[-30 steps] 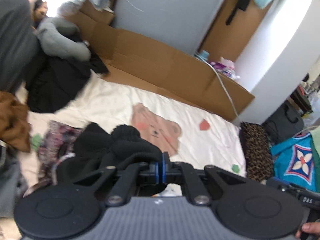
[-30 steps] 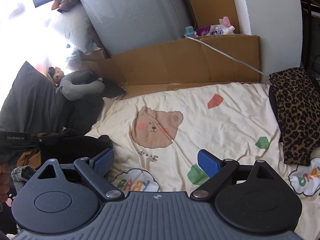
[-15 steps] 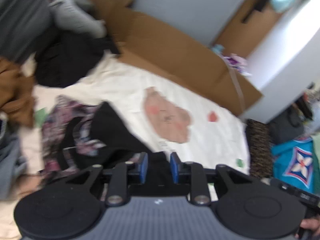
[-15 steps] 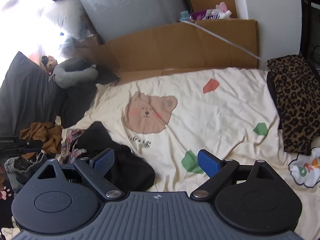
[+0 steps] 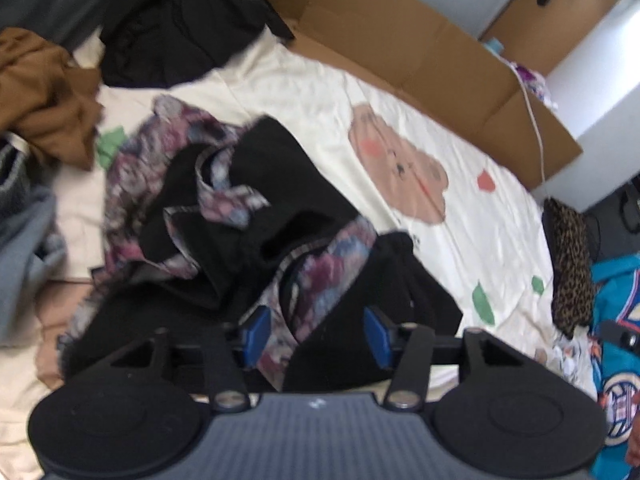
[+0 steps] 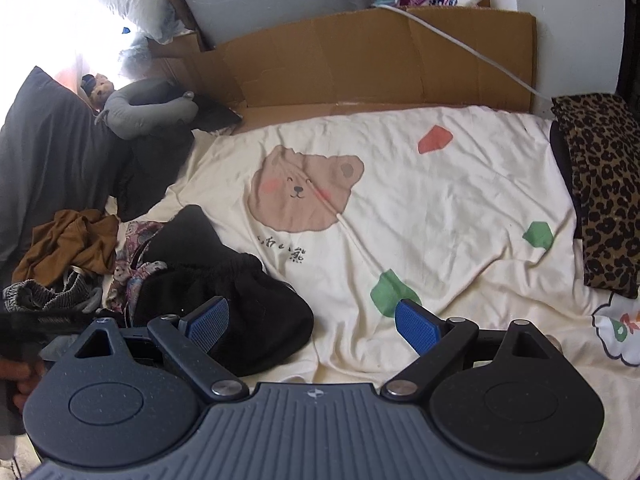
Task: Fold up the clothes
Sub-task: 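Pull the black floral-lined garment out of the pile with the left gripper, then grasp the garment's floral lining with the right gripper while the left gripper holds it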
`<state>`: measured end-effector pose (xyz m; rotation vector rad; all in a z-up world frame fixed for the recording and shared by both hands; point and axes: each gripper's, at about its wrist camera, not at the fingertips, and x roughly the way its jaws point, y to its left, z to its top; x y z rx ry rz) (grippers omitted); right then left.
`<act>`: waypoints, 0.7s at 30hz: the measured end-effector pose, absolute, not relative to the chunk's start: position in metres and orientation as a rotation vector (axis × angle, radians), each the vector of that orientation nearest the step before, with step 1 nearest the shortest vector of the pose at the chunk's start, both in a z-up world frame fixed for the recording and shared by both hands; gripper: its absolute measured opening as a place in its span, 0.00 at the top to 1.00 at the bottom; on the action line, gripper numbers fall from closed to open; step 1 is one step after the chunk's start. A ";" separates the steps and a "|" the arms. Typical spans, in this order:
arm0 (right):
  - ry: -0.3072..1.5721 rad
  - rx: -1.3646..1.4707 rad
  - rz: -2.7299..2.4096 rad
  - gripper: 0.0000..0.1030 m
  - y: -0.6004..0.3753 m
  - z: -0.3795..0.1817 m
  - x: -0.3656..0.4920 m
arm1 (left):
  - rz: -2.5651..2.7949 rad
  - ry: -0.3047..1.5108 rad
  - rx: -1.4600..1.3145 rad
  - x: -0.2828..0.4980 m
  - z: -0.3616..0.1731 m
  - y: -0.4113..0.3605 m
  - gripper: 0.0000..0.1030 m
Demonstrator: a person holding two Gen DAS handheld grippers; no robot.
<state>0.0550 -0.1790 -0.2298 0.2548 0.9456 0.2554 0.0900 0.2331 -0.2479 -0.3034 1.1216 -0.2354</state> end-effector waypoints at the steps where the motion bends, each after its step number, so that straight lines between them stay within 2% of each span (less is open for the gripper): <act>1: 0.947 0.256 0.255 0.09 -0.179 -0.230 0.055 | -0.250 1.121 -0.272 0.089 -0.251 0.228 0.50; 4: 0.949 0.258 0.253 0.09 -0.179 -0.231 0.057 | -0.288 1.111 -0.167 0.085 -0.258 0.212 0.59; 15: 0.966 0.250 0.259 0.09 -0.177 -0.236 0.057 | -0.272 1.075 -0.034 0.094 -0.273 0.192 0.61; 16: 0.966 0.251 0.260 0.09 -0.177 -0.237 0.057 | -0.280 1.079 -0.044 0.093 -0.273 0.192 0.63; 17: 0.967 0.255 0.262 0.09 -0.177 -0.237 0.057 | -0.289 1.082 -0.053 0.092 -0.273 0.191 0.76; 19: 0.965 0.267 0.271 0.11 -0.176 -0.237 0.057 | -0.306 1.089 -0.072 0.090 -0.273 0.190 0.93; 21: 0.969 0.275 0.284 0.17 -0.174 -0.236 0.059 | -0.323 1.097 -0.092 0.088 -0.274 0.190 0.94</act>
